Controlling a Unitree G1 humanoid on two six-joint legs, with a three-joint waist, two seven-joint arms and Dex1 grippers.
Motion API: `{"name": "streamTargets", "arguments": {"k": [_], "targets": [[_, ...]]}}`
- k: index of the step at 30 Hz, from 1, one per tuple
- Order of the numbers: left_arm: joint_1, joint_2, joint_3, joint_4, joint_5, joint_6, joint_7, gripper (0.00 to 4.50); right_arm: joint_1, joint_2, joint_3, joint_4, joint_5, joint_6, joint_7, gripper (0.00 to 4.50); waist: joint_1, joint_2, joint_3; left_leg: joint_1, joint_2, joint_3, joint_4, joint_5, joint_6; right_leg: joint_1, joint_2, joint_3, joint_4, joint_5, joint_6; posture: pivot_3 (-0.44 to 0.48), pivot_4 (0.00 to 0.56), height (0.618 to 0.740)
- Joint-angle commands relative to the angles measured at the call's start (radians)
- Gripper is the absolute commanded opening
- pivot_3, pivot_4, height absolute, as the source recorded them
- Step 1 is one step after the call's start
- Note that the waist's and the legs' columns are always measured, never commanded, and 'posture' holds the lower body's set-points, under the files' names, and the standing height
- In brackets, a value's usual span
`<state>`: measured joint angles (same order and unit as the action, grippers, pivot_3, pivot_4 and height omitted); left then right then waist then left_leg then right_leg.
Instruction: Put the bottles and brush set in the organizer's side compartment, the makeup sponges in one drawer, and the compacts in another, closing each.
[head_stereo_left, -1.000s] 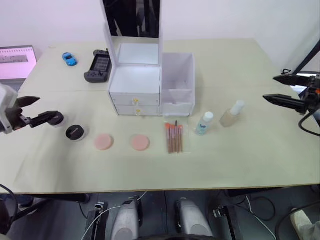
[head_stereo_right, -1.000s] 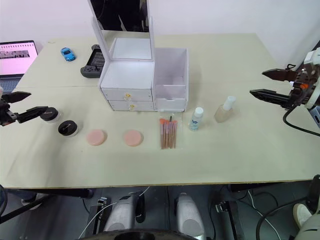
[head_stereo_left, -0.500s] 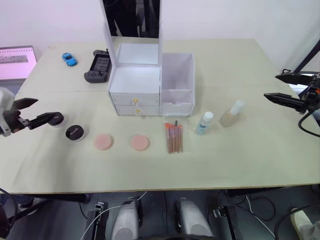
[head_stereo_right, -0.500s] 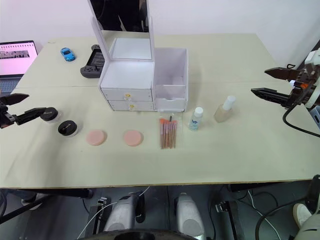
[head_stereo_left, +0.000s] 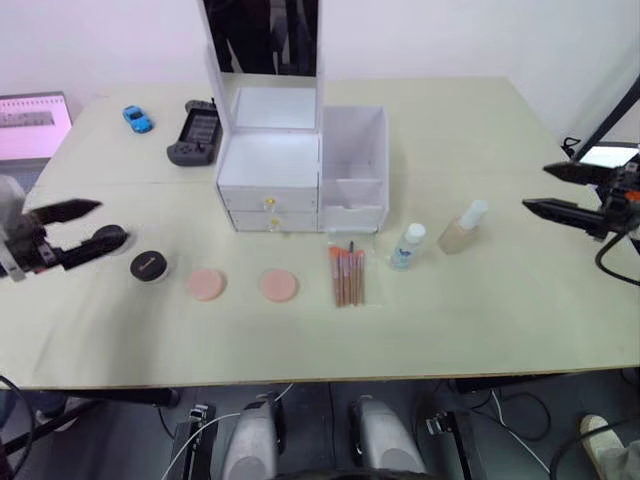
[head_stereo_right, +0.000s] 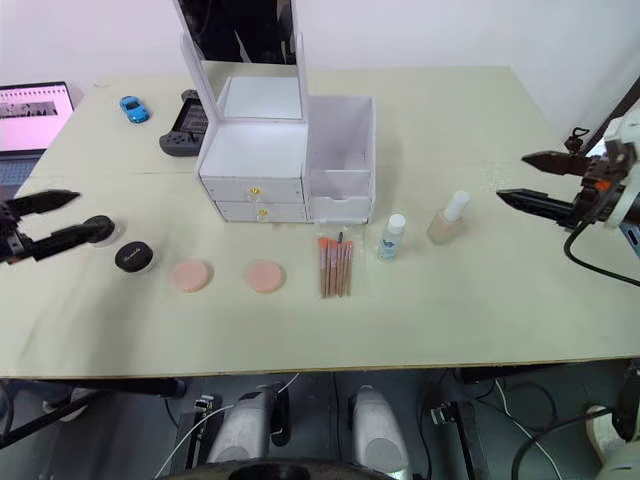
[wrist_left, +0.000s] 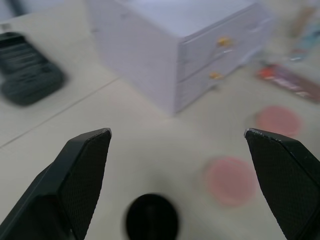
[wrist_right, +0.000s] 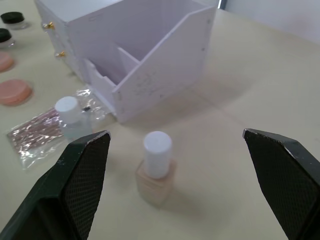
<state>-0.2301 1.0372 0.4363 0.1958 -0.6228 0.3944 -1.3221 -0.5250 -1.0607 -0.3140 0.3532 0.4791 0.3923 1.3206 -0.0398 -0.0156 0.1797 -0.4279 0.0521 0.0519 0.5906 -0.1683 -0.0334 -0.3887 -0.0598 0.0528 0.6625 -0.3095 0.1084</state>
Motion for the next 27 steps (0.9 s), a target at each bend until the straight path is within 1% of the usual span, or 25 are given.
{"name": "streamTargets", "arguments": {"k": [1,4,7,9,11,13,15,18,20,22,24,27], "targets": [[-0.016,-0.057,-0.009,-0.209,-0.076,0.087,0.099,4.49,0.050,0.016,-0.061,-0.236,0.088,0.114,-0.084,4.50,0.003,0.000,0.000,0.000,0.000,0.000,0.000,0.000,0.000,0.001,0.000,0.000,0.000,0.000,0.000,0.000,0.150,0.739],[-0.060,-0.151,-0.064,-0.365,-0.117,0.151,0.220,4.49,0.103,0.035,-0.089,-0.437,0.170,0.237,-0.164,4.50,0.010,0.000,0.000,0.000,0.000,-0.001,0.002,0.000,0.000,0.002,0.000,0.000,0.000,0.000,0.000,0.000,0.150,0.739],[-0.102,-0.219,-0.124,-0.466,-0.144,0.216,0.310,4.49,0.132,0.032,-0.097,-0.589,0.228,0.366,-0.259,4.50,0.022,-0.001,-0.001,0.000,0.000,-0.002,0.003,0.000,0.000,0.002,0.001,0.000,0.000,0.000,0.001,0.000,0.150,0.739],[-0.149,-0.259,-0.168,-0.516,-0.188,0.286,0.370,4.49,0.141,0.025,-0.124,-0.712,0.318,0.485,-0.331,4.50,0.025,-0.001,-0.001,0.000,0.000,-0.003,0.003,0.000,0.000,0.002,0.001,0.000,0.000,0.000,0.001,0.000,0.150,0.739],[-0.207,-0.300,-0.208,-0.548,-0.214,0.339,0.435,4.49,0.150,0.038,-0.171,-0.818,0.410,0.562,-0.401,4.50,0.030,-0.001,-0.001,0.000,0.000,-0.004,0.004,0.000,0.000,0.003,0.002,0.000,0.000,0.000,0.001,0.000,0.150,0.739],[-0.275,-0.329,-0.258,-0.551,-0.202,0.363,0.470,4.49,0.185,0.036,-0.211,-0.911,0.461,0.602,-0.451,4.50,0.031,-0.003,-0.002,0.000,-0.001,-0.006,0.005,0.000,0.000,0.005,0.002,-0.001,0.000,0.000,0.001,0.000,0.150,0.739],[-0.386,-0.385,-0.321,-0.518,-0.194,0.389,0.507,4.49,0.210,0.070,-0.272,-0.981,0.546,0.649,-0.556,4.50,0.034,-0.004,-0.002,0.000,-0.001,-0.007,0.005,0.000,0.000,0.007,0.002,-0.002,-0.001,0.000,0.001,0.000,0.150,0.739],[-0.512,-0.474,-0.378,-0.459,-0.201,0.408,0.527,4.49,0.291,0.158,-0.386,-1.039,0.625,0.668,-0.713,4.50,0.040,-0.009,-0.005,0.000,-0.001,-0.010,0.006,0.000,0.000,0.010,0.003,-0.004,-0.003,0.000,0.001,0.000,0.150,0.739],[-0.575,-0.512,-0.429,-0.433,-0.187,0.410,0.497,4.49,0.409,0.203,-0.474,-1.096,0.629,0.673,-0.773,4.50,0.049,-0.009,-0.005,0.001,-0.001,-0.013,0.006,0.000,0.000,0.014,0.003,-0.007,-0.007,0.000,0.001,0.000,0.150,0.739],[-0.625,-0.533,-0.469,-0.413,-0.190,0.415,0.448,4.49,0.525,0.246,-0.559,-1.128,0.657,0.677,-0.830,4.50,0.051,-0.009,-0.005,0.001,-0.002,-0.013,0.006,-0.001,0.002,0.014,0.003,-0.007,-0.009,0.000,0.001,0.000,0.150,0.739],[-0.661,-0.536,-0.487,-0.392,-0.215,0.428,0.383,4.49,0.642,0.293,-0.622,-1.156,0.627,0.645,-0.849,4.50,0.051,-0.009,-0.006,0.001,-0.002,-0.014,0.006,-0.001,0.002,0.014,0.003,-0.007,-0.009,0.000,0.001,0.000,0.150,0.739],[-0.675,-0.524,-0.508,-0.381,-0.193,0.416,0.322,4.49,0.718,0.347,-0.650,-1.161,0.630,0.581,-0.884,4.50,0.038,-0.006,-0.007,0.001,-0.002,-0.014,0.005,-0.001,0.003,0.014,0.004,-0.007,-0.009,0.000,0.001,0.000,0.150,0.739]]}}
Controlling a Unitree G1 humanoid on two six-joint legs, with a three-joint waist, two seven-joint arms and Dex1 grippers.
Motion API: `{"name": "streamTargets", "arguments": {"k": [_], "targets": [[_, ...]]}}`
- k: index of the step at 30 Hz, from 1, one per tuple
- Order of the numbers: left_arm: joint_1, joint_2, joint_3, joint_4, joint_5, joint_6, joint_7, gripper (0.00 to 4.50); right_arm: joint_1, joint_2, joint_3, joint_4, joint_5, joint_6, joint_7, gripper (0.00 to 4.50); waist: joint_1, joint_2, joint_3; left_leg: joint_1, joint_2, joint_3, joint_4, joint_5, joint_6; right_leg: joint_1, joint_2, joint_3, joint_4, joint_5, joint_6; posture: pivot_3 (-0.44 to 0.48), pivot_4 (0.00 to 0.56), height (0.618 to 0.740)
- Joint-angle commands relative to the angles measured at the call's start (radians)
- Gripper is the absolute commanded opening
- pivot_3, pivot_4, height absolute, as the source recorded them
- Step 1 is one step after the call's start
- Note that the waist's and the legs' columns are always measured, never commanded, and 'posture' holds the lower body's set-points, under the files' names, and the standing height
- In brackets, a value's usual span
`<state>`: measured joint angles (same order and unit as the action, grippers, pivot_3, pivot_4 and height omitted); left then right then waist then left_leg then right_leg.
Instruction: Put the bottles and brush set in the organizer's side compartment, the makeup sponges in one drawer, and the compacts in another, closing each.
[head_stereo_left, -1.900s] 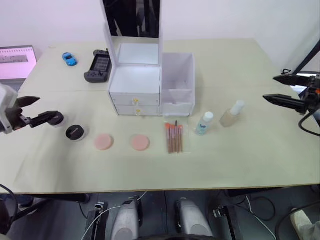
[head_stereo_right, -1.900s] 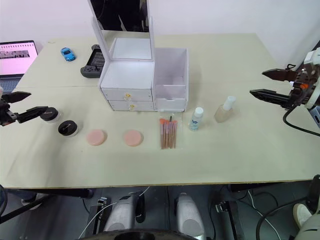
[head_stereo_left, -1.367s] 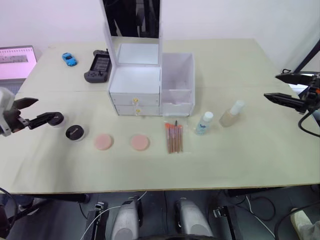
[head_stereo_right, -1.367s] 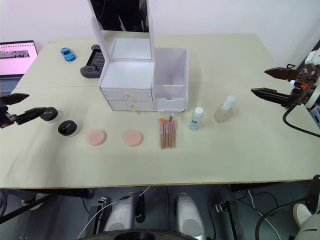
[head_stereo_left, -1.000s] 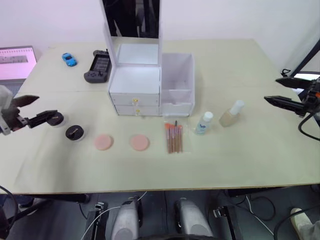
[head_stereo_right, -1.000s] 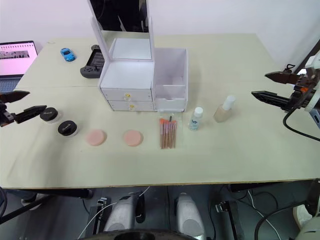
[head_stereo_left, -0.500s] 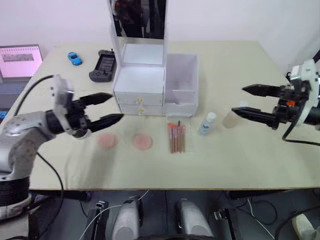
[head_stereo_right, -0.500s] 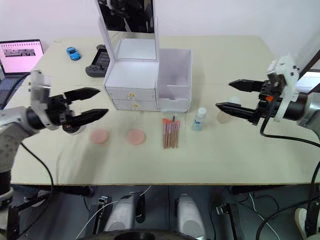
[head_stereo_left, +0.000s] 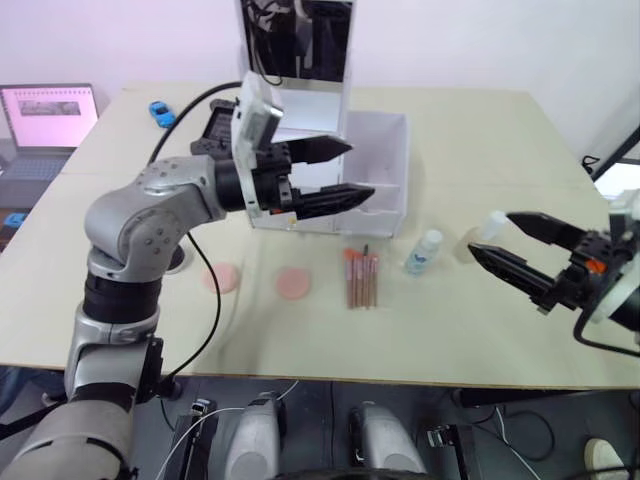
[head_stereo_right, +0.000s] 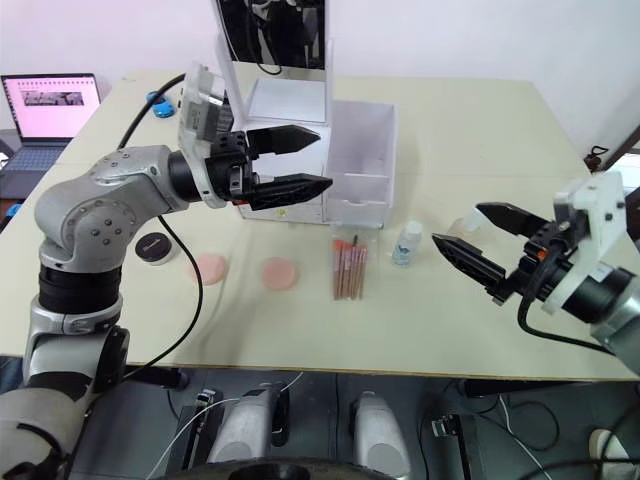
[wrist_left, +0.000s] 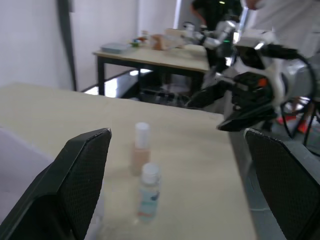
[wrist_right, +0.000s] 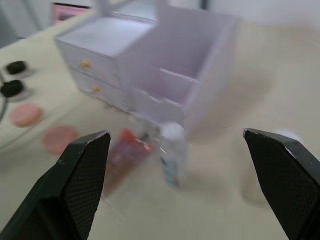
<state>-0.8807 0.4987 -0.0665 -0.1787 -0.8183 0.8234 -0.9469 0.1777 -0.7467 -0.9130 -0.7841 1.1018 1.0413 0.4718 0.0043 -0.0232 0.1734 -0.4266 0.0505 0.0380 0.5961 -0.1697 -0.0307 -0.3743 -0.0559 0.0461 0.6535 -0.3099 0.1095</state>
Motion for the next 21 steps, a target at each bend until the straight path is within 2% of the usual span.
{"name": "streamTargets", "arguments": {"k": [1,5,9,12,21], "targets": [[-0.026,0.018,-0.008,-0.007,0.010,-0.017,-0.065,4.49,0.036,0.051,-0.046,-0.017,-0.012,-0.094,-0.039,4.50,-0.014,0.002,-0.001,0.001,0.000,0.000,0.000,0.000,0.000,0.000,0.000,0.000,0.000,0.000,0.000,0.000,0.150,0.739],[-0.022,0.024,-0.005,-0.015,0.038,-0.033,-0.069,4.49,0.057,0.055,0.039,0.040,-0.127,-0.184,-0.040,4.50,-0.021,0.002,-0.002,0.001,0.000,-0.001,0.000,0.000,0.000,0.001,0.000,0.000,0.000,0.000,0.000,0.000,0.150,0.739],[0.008,0.028,0.016,-0.040,0.054,-0.039,-0.030,4.49,-0.004,0.017,0.182,0.138,-0.298,-0.274,-0.059,4.50,-0.019,0.003,-0.002,0.000,0.000,-0.001,0.000,0.000,0.001,0.001,0.000,0.000,0.000,0.000,0.000,0.000,0.150,0.739],[0.060,-0.007,0.075,-0.080,0.043,-0.112,0.006,4.49,-0.079,0.004,0.296,0.229,-0.427,-0.358,-0.073,4.50,-0.019,0.003,-0.002,0.000,0.000,-0.001,0.000,0.000,0.001,0.000,0.000,0.000,-0.001,0.000,0.000,0.000,0.150,0.739],[0.161,-0.040,0.146,-0.157,0.012,-0.142,0.101,4.49,-0.228,0.014,0.476,0.427,-0.571,-0.464,-0.022,4.50,-0.017,0.003,-0.002,-0.001,0.000,-0.001,0.000,0.000,0.001,0.001,0.000,0.000,-0.002,0.000,0.000,0.000,0.150,0.739]]}}
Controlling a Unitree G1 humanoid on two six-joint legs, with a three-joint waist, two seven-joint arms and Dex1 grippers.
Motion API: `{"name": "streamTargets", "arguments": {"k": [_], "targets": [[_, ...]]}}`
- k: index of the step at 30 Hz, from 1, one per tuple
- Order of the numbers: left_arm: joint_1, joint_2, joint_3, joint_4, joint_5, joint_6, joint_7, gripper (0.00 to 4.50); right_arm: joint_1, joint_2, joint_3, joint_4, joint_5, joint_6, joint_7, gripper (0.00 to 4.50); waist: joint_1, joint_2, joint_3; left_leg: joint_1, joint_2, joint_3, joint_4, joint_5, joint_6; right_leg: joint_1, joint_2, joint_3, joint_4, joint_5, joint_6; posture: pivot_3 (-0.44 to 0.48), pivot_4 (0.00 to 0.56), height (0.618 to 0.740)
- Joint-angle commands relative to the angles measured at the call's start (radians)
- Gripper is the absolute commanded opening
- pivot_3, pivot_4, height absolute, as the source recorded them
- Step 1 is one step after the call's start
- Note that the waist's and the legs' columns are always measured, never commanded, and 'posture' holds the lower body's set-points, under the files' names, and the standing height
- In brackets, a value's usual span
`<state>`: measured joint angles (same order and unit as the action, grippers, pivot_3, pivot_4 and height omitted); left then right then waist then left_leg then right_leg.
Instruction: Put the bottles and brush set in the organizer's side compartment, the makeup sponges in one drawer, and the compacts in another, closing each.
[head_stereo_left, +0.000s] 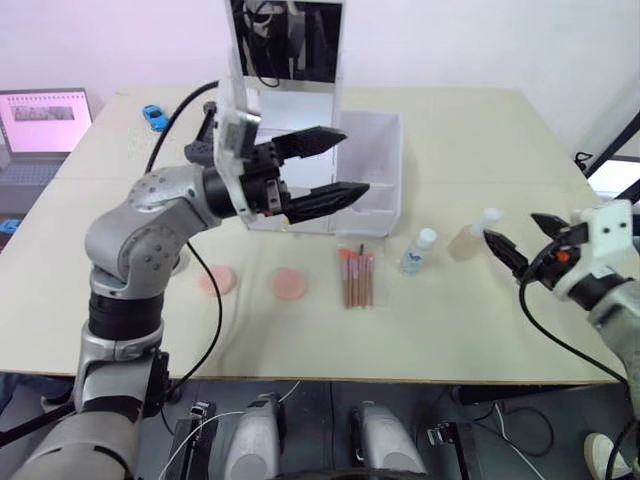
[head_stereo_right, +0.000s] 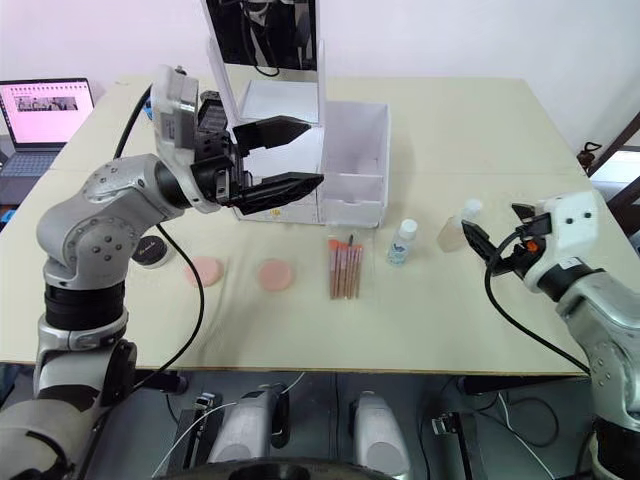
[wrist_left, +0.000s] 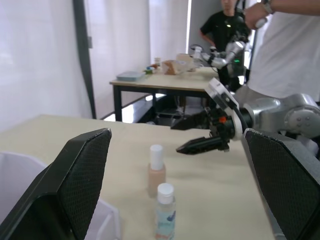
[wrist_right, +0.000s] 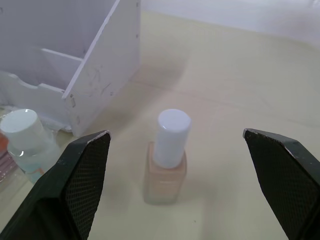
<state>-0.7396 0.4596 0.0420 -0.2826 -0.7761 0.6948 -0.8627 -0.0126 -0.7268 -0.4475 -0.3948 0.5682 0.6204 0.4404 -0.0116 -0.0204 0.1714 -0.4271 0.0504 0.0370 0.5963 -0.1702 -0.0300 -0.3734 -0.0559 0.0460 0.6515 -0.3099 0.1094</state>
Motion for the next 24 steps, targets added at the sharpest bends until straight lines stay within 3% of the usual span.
{"name": "streamTargets", "arguments": {"k": [1,12,15,19,21,24], "targets": [[0.040,-0.006,0.050,-0.060,-0.050,-0.005,0.028,4.49,-0.055,-0.005,0.025,0.064,-0.051,-0.053,0.012,4.50,-0.001,0.000,0.000,0.000,0.000,0.000,0.000,0.000,0.000,0.000,0.000,0.000,0.000,0.000,0.000,0.000,0.150,0.739],[0.148,0.102,-0.010,-0.117,0.035,-0.008,0.023,4.49,-0.184,0.031,0.130,0.234,-0.131,-0.110,0.040,4.50,0.000,0.001,0.000,0.000,0.000,0.000,0.000,0.000,0.000,0.000,0.000,0.000,0.000,0.000,0.000,0.000,0.150,0.739],[0.156,0.103,-0.015,-0.127,0.039,-0.012,0.027,4.50,-0.197,0.041,0.129,0.251,-0.134,-0.113,0.046,3.65,0.001,0.000,0.000,0.000,0.000,0.001,0.000,0.000,0.000,0.000,0.000,0.000,0.000,0.000,0.000,0.000,0.150,0.739],[0.162,0.104,-0.016,-0.133,0.044,-0.015,0.027,4.50,-0.206,0.049,0.125,0.260,-0.129,-0.112,0.051,1.55,-0.001,0.000,0.000,0.000,0.000,0.001,0.000,0.000,0.000,0.000,0.000,0.000,0.000,0.000,0.000,0.000,0.150,0.739],[0.164,0.106,-0.017,-0.132,0.050,-0.019,0.026,4.50,-0.204,0.049,0.125,0.263,-0.132,-0.110,0.053,0.73,-0.001,0.000,0.000,0.000,0.000,0.001,-0.001,0.000,0.000,0.000,0.000,0.000,0.000,0.000,0.000,0.000,0.150,0.739],[0.165,0.108,-0.020,-0.126,0.056,-0.025,0.023,4.50,-0.205,0.053,0.121,0.266,-0.123,-0.101,0.056,0.72,-0.001,0.000,0.000,0.000,0.000,0.001,0.000,0.000,0.000,0.000,0.000,0.000,0.000,0.000,0.000,0.000,0.150,0.739]]}}
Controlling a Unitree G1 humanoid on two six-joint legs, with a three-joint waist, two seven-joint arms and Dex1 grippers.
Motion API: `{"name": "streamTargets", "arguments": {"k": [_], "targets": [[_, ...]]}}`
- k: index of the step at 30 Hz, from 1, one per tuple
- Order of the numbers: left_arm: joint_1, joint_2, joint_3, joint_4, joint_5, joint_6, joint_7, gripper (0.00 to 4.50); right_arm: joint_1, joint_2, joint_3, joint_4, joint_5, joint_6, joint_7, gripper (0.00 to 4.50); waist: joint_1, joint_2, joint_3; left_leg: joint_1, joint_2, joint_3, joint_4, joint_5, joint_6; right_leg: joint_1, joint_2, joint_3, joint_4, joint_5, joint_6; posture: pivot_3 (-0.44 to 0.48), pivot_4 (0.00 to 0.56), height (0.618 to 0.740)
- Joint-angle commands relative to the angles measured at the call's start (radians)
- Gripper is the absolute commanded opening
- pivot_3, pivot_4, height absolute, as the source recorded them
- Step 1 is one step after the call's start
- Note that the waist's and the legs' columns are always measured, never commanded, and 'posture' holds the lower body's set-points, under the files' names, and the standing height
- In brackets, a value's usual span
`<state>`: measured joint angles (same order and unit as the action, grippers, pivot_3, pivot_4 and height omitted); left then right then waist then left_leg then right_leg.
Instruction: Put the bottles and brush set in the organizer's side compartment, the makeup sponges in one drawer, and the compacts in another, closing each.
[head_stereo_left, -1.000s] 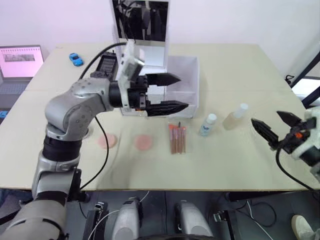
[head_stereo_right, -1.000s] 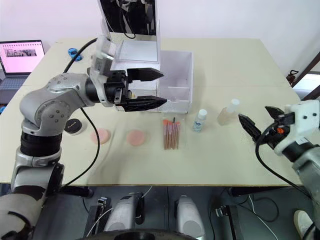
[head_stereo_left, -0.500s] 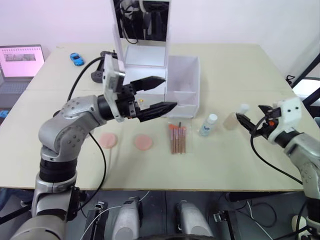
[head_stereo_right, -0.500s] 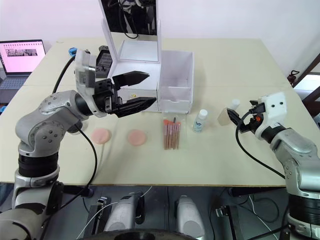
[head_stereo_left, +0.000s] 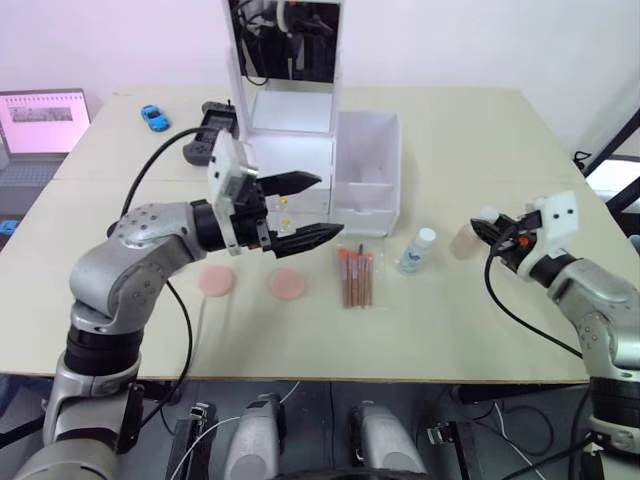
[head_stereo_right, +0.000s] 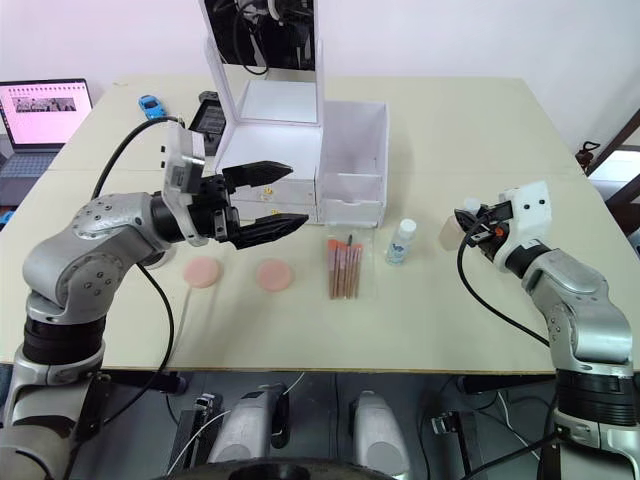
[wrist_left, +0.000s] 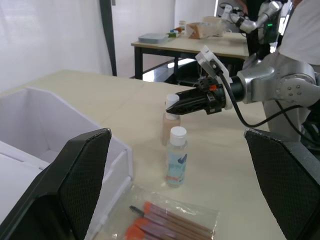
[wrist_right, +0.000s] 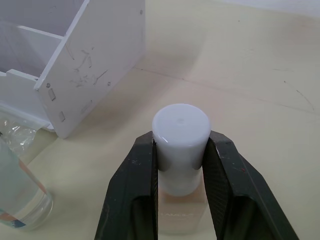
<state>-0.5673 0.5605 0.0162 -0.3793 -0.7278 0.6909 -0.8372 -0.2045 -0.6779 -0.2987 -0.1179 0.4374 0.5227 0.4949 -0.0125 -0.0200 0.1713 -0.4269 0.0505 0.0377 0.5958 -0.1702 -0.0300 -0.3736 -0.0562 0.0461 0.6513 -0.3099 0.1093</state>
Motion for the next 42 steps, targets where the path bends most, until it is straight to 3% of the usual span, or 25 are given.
{"name": "streamTargets", "arguments": {"k": [1,11,16,21,26,42], "targets": [[-0.008,0.008,0.005,-0.027,0.009,-0.024,-0.003,4.50,-0.015,0.005,-0.029,-0.010,0.008,-0.004,0.001,0.72,0.000,0.000,0.000,0.000,0.000,0.000,0.000,0.000,0.000,0.000,0.000,0.000,0.000,0.000,0.000,0.000,0.150,0.739],[0.020,0.029,0.027,0.007,0.044,-0.054,-0.020,4.50,-0.119,-0.052,-0.098,-0.109,0.203,0.164,0.079,0.72,-0.005,0.001,0.001,0.000,0.000,0.000,-0.001,0.000,0.000,-0.001,0.000,0.000,0.000,0.000,0.000,0.000,0.150,0.739],[0.112,0.051,0.046,0.030,0.093,-0.112,-0.017,4.50,-0.326,-0.123,-0.041,-0.156,0.343,0.340,0.127,0.72,-0.009,0.002,0.001,0.000,0.001,0.001,-0.002,0.000,0.000,-0.001,0.000,0.001,0.000,0.000,0.000,0.000,0.150,0.739],[0.210,0.042,0.074,-0.004,0.112,-0.137,0.034,4.50,-0.562,-0.057,0.088,-0.108,0.316,0.397,0.078,0.72,-0.004,0.002,0.001,0.000,0.001,0.001,-0.002,0.000,0.001,-0.002,0.000,0.001,0.000,-0.001,-0.002,0.000,0.150,0.739],[0.286,0.033,0.096,-0.074,0.105,-0.132,0.090,4.50,-0.680,0.069,0.152,-0.023,0.271,0.472,-0.060,0.72,-0.001,0.001,0.001,-0.002,0.000,0.002,-0.002,-0.001,0.001,-0.003,-0.004,0.000,-0.002,-0.001,-0.004,0.000,0.150,0.739],[0.316,0.035,0.106,-0.121,0.090,-0.121,0.130,4.50,-0.660,0.227,0.204,0.045,0.100,0.490,-0.235,0.72,-0.007,0.001,0.001,-0.005,-0.001,0.006,-0.003,-0.001,0.001,-0.008,-0.005,0.002,-0.001,0.001,-0.001,0.000,0.150,0.739]]}}
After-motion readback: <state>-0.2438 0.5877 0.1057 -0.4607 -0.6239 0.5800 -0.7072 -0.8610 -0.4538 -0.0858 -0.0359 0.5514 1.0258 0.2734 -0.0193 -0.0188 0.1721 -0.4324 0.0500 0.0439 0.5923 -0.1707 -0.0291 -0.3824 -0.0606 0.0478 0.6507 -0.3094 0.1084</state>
